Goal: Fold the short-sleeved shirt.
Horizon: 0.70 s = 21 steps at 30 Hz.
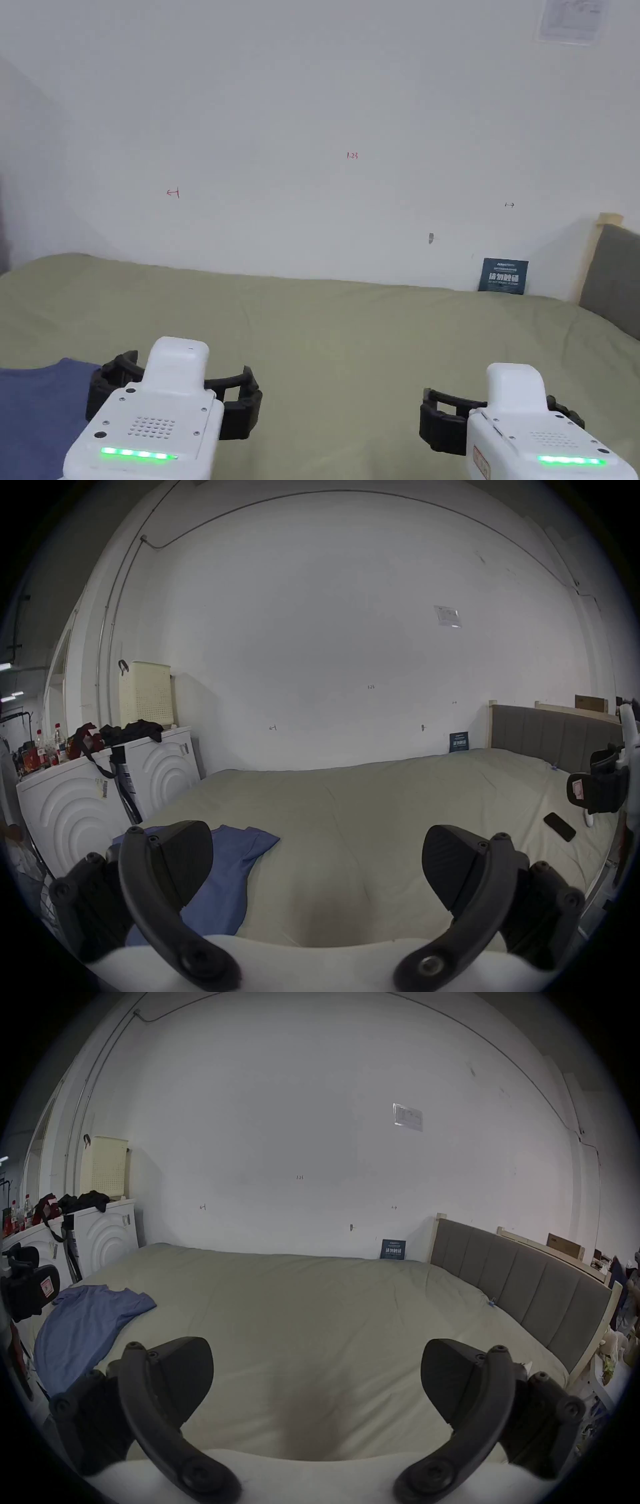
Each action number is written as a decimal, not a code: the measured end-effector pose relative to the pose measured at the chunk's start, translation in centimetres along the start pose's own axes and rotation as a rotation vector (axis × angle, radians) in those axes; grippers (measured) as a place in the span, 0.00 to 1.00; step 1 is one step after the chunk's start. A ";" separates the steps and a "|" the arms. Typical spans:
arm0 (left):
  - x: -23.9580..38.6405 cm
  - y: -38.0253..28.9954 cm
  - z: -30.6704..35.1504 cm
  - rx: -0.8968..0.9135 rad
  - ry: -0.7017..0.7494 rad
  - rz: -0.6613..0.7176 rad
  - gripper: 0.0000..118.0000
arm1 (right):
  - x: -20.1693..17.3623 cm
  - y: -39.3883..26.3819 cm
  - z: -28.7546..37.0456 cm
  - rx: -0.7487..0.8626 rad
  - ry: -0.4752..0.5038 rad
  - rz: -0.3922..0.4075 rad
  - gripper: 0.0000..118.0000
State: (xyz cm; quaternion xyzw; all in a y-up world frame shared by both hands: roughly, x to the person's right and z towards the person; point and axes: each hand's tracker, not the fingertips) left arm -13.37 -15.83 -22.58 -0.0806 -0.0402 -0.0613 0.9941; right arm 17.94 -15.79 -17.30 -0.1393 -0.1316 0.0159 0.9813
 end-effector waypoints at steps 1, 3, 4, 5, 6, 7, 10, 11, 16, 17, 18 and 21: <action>0.1 -0.2 0.2 0.006 -0.003 0.003 0.99 | 0.0 0.0 0.1 -0.010 -0.002 0.000 0.95; 0.1 -0.1 0.4 0.005 -0.009 0.015 0.74 | 0.0 0.0 0.5 -0.013 0.005 -0.006 0.44; 0.1 -0.2 0.5 0.009 -0.017 0.011 0.42 | -0.1 -0.1 0.5 -0.017 -0.005 0.008 0.11; 0.3 -0.2 0.4 0.009 -0.004 -0.004 0.00 | -0.3 -0.2 0.3 -0.025 -0.036 0.027 0.02; 0.4 -0.4 0.3 0.009 0.011 -0.021 0.00 | -0.4 -0.4 0.4 -0.013 -0.042 0.025 0.02; 0.4 -1.1 0.3 0.029 0.018 -0.029 0.00 | -0.3 -0.5 0.5 -0.021 -0.030 0.023 0.02; 0.1 -1.5 0.2 0.009 -0.016 0.003 0.00 | -0.2 -0.5 0.8 -0.034 0.004 0.009 0.02; 0.0 -1.6 0.3 0.010 -0.008 0.007 0.00 | -0.4 -0.5 0.9 -0.028 0.002 0.019 0.02; -3.0 -0.6 1.4 0.009 0.048 0.033 0.00 | -2.3 0.4 0.6 -0.004 0.050 0.033 0.02; -3.8 -0.5 1.8 0.009 0.061 0.031 0.00 | -3.1 0.7 0.4 0.000 0.065 0.034 0.02; -4.8 -0.5 2.3 0.013 0.076 0.025 0.00 | -4.1 1.0 0.2 0.004 0.091 0.040 0.02; -7.7 -0.4 3.7 0.008 0.184 0.001 0.00 | -7.6 1.7 -0.5 0.015 0.190 0.055 0.02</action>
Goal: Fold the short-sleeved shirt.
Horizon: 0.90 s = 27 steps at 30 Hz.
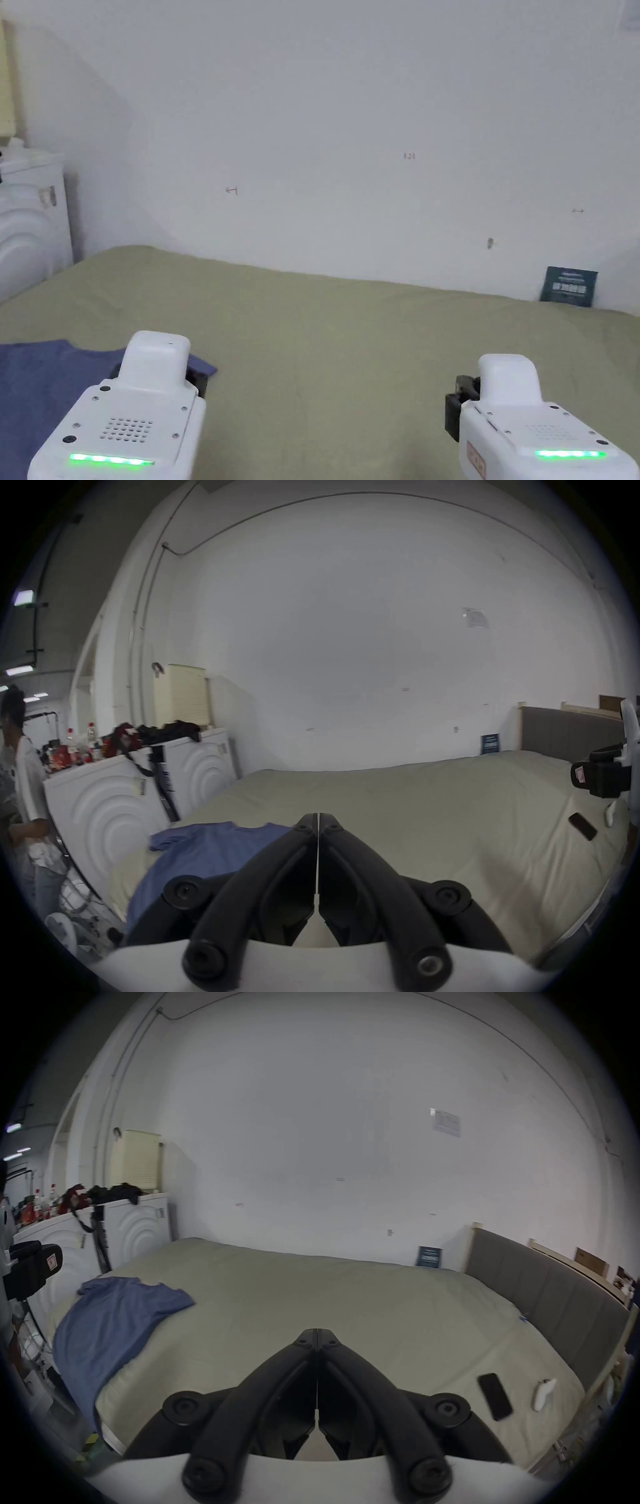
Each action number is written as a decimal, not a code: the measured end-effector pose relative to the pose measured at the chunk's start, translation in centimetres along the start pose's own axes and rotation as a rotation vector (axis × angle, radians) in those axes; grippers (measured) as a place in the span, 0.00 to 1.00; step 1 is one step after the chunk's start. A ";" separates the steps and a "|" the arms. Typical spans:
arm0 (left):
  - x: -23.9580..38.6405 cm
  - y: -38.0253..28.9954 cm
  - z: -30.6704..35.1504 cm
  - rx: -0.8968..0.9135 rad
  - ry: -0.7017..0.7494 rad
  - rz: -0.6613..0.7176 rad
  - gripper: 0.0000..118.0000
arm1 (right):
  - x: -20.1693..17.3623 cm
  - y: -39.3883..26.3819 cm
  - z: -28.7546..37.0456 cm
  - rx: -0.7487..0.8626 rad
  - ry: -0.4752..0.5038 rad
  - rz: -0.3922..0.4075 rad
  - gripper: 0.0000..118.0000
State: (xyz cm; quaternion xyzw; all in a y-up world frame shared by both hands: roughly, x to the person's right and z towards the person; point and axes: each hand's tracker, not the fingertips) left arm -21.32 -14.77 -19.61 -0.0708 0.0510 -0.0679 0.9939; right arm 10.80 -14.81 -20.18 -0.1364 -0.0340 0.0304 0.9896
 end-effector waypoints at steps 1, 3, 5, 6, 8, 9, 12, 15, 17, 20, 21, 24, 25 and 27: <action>-1.1 0.0 0.3 -0.004 0.017 0.007 0.00 | -1.2 0.3 -0.3 0.002 0.030 -0.002 0.02; -3.8 -0.1 1.2 -0.009 0.080 0.037 0.00 | -4.2 0.8 -1.0 0.009 0.105 0.017 0.02; -6.3 -0.2 2.1 -0.028 0.137 0.058 0.00 | -7.3 1.3 -1.4 0.009 0.169 0.047 0.02; -7.8 -0.4 2.6 -0.037 0.167 0.062 0.00 | -8.8 1.4 -1.6 0.010 0.210 0.052 0.02; -9.9 -0.7 3.5 -0.056 0.222 0.055 0.00 | -11.5 1.6 -1.8 0.011 0.280 0.054 0.02; -10.8 -0.9 3.9 -0.064 0.248 0.055 0.00 | -13.0 1.7 -1.7 0.005 0.316 0.063 0.02; -13.2 -1.6 5.2 -0.078 0.311 0.065 0.00 | -16.7 1.8 -1.6 0.008 0.417 0.087 0.02; -15.2 -2.4 6.3 -0.106 0.350 0.087 0.00 | -19.8 1.9 -1.5 0.007 0.490 0.115 0.02; -16.1 -2.9 6.7 -0.118 0.370 0.093 0.00 | -21.2 1.8 -1.4 0.002 0.517 0.118 0.02; -16.9 -3.5 6.9 -0.136 0.383 0.098 0.00 | -22.6 1.6 -1.5 -0.005 0.549 0.129 0.02; -17.0 -3.7 6.9 -0.140 0.385 0.101 0.00 | -23.0 1.5 -1.6 -0.011 0.558 0.136 0.02; -17.1 -4.1 6.6 -0.146 0.381 0.102 0.00 | -23.2 1.1 -1.8 -0.018 0.566 0.139 0.02; -17.1 -4.2 6.4 -0.149 0.375 0.103 0.00 | -23.3 1.0 -1.9 -0.022 0.565 0.140 0.02; -16.9 -4.3 5.9 -0.161 0.359 0.108 0.00 | -22.9 0.8 -2.2 -0.032 0.564 0.133 0.02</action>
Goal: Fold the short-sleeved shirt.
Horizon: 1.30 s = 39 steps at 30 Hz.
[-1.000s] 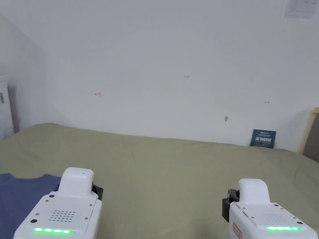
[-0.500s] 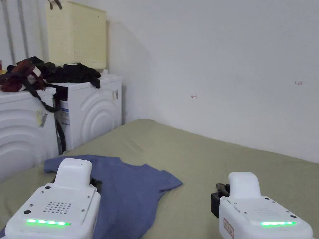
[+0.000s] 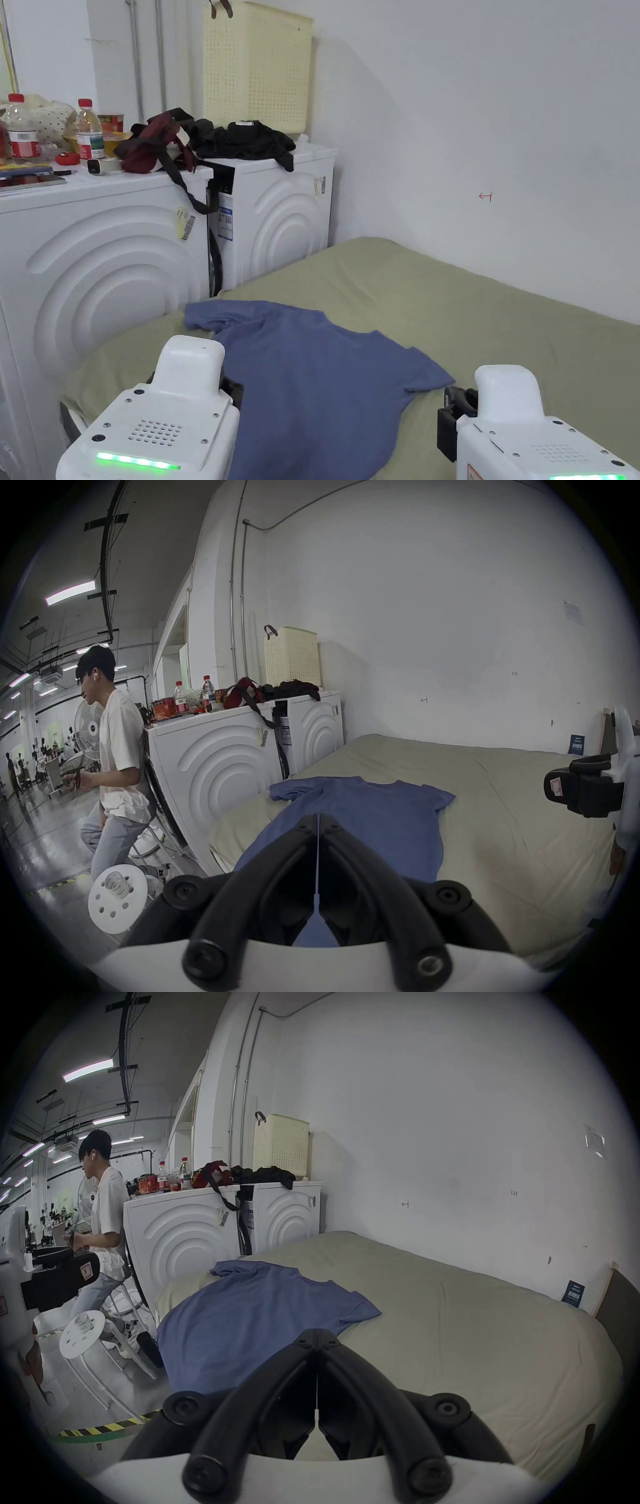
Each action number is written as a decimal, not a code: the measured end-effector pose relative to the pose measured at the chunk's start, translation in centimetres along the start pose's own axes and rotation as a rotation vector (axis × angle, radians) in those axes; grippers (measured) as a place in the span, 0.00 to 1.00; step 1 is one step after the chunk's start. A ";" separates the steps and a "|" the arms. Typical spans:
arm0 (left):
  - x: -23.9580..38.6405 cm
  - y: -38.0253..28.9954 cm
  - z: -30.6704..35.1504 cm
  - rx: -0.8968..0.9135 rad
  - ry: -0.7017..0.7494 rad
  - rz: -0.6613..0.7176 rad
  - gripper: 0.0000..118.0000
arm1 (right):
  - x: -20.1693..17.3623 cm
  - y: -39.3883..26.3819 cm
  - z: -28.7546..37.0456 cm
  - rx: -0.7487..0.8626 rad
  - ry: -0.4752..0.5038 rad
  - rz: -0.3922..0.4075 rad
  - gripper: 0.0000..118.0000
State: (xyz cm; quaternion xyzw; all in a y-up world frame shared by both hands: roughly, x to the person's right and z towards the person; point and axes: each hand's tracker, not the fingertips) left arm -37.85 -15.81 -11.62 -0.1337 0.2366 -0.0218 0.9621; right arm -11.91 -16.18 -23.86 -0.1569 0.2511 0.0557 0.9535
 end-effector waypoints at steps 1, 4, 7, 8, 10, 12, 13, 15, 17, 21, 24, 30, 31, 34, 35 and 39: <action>0.2 0.0 -0.3 -0.010 -0.013 0.001 0.00 | 0.2 -0.1 0.0 -0.005 -0.002 -0.001 0.02; 1.0 0.3 -1.7 -0.043 -0.095 -0.003 0.00 | 1.2 -0.4 0.1 -0.015 -0.017 0.000 0.02; 2.5 1.6 -5.9 -0.126 -0.231 -0.051 0.01 | 2.8 -0.7 0.5 -0.028 -0.033 -0.015 0.02; 3.2 2.2 -7.8 -0.142 -0.239 -0.063 0.03 | 3.7 -0.8 0.6 -0.040 -0.033 -0.032 0.02; 4.5 3.4 -11.9 -0.167 -0.263 -0.084 0.18 | 5.1 -1.1 1.1 -0.048 -0.048 -0.053 0.02; 6.0 4.4 -17.3 -0.235 -0.325 -0.087 0.74 | 6.8 -1.4 1.4 -0.051 -0.075 -0.062 0.02; 6.9 4.9 -19.9 -0.290 -0.339 -0.099 0.90 | 7.6 -1.5 1.6 -0.055 -0.086 -0.065 0.02; 8.5 5.6 -25.5 -0.395 -0.421 -0.093 0.96 | 9.5 -1.8 1.9 -0.057 -0.119 -0.090 0.02; 10.9 6.2 -29.5 -0.460 -0.450 -0.147 0.96 | 11.3 -2.1 2.0 -0.071 -0.133 -0.112 0.02; 14.9 5.6 -37.6 -0.658 -0.490 -0.118 0.96 | 14.4 -3.0 2.3 -0.098 -0.184 -0.113 0.02; 17.8 4.0 -41.3 -0.768 -0.448 -0.134 0.96 | 16.4 -3.7 2.5 -0.115 -0.192 -0.159 0.02; 22.1 1.0 -42.6 -0.834 -0.443 -0.128 0.96 | 18.6 -5.6 1.4 -0.141 -0.182 -0.232 0.02; 22.6 0.4 -42.4 -0.857 -0.423 -0.133 0.96 | 18.8 -5.8 1.3 -0.143 -0.178 -0.240 0.02; 23.2 -1.4 -42.7 -0.886 -0.368 -0.158 0.96 | 18.7 -6.7 1.1 -0.159 -0.146 -0.284 0.02; 23.3 -1.9 -42.2 -0.888 -0.385 -0.154 0.92 | 18.6 -7.0 1.1 -0.168 -0.135 -0.291 0.02; 22.8 -2.3 -41.2 -0.811 -0.393 -0.127 0.09 | 18.0 -7.5 1.6 -0.194 -0.150 -0.269 0.02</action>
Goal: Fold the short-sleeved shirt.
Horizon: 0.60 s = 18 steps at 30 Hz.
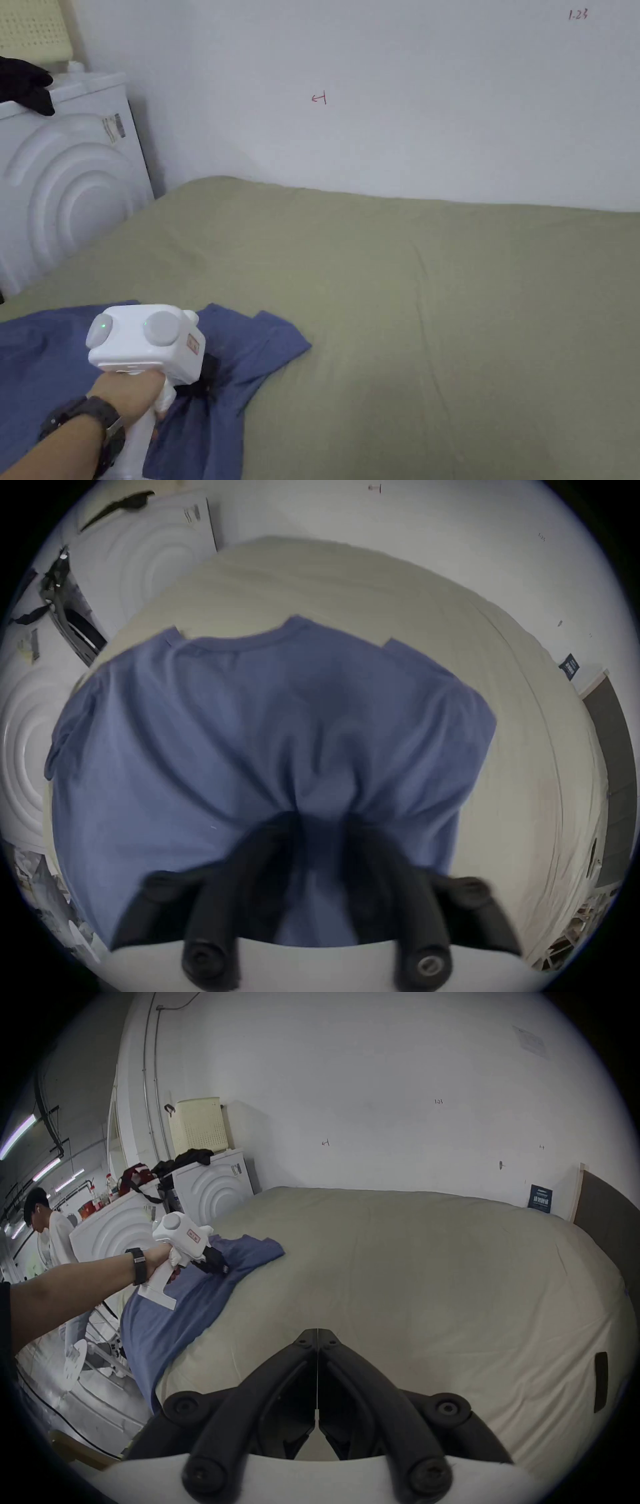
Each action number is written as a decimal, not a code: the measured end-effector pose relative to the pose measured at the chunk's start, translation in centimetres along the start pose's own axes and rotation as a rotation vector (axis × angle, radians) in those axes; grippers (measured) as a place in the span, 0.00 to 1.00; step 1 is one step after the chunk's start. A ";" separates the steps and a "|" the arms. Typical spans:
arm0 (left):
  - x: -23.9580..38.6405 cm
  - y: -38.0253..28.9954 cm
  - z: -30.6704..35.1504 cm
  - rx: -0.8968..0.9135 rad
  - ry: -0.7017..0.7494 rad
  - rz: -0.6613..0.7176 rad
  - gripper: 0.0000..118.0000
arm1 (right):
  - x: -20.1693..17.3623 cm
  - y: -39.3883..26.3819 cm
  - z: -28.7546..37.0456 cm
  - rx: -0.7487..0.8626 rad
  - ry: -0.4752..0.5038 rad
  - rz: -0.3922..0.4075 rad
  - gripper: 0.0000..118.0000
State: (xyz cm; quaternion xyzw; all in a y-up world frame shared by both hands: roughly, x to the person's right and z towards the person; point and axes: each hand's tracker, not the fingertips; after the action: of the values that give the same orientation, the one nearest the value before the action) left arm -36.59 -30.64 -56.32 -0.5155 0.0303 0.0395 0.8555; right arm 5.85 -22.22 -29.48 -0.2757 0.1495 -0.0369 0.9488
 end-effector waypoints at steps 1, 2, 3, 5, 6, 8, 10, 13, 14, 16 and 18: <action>-0.6 0.2 0.1 0.008 -0.054 0.001 0.01 | 0.1 -0.1 0.2 0.000 0.002 -0.002 0.02; -0.9 0.0 0.4 0.005 -0.042 0.001 0.01 | 0.2 -0.1 0.5 0.001 0.005 -0.009 0.02; -1.1 -0.2 0.7 0.014 -0.055 0.002 0.00 | 0.4 -0.1 0.9 0.004 0.010 -0.020 0.02; -1.8 0.0 1.2 0.052 -0.091 -0.016 0.00 | 0.6 -0.1 1.6 0.013 0.001 -0.024 0.02; -2.1 0.1 1.8 0.081 -0.091 0.002 0.00 | 0.9 0.0 1.9 0.017 -0.005 -0.026 0.02; -2.2 0.3 3.4 0.138 -0.170 0.027 0.00 | 1.3 0.3 2.4 0.025 -0.022 -0.021 0.02; -1.5 1.1 4.3 0.118 -0.186 0.005 0.00 | 1.8 0.7 2.7 0.034 -0.029 -0.027 0.02; 1.2 1.8 6.0 0.144 -0.145 -0.140 0.00 | 2.3 0.9 3.3 0.058 -0.026 -0.047 0.02; 2.0 1.9 6.6 0.166 -0.154 -0.162 0.00 | 2.3 0.8 3.5 0.068 -0.030 -0.050 0.02; 3.8 2.4 7.8 0.198 -0.211 -0.161 0.00 | 2.5 0.7 3.9 0.075 -0.031 -0.057 0.02; 6.5 3.0 8.8 0.245 -0.316 -0.189 0.00 | 2.7 0.5 4.5 0.072 -0.030 -0.077 0.02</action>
State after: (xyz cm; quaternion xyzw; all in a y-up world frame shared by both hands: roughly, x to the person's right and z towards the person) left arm -30.31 -21.18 -55.49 -0.3958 -0.1482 0.0356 0.9056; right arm 9.81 -19.90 -26.88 -0.2473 0.1229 -0.0747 0.9582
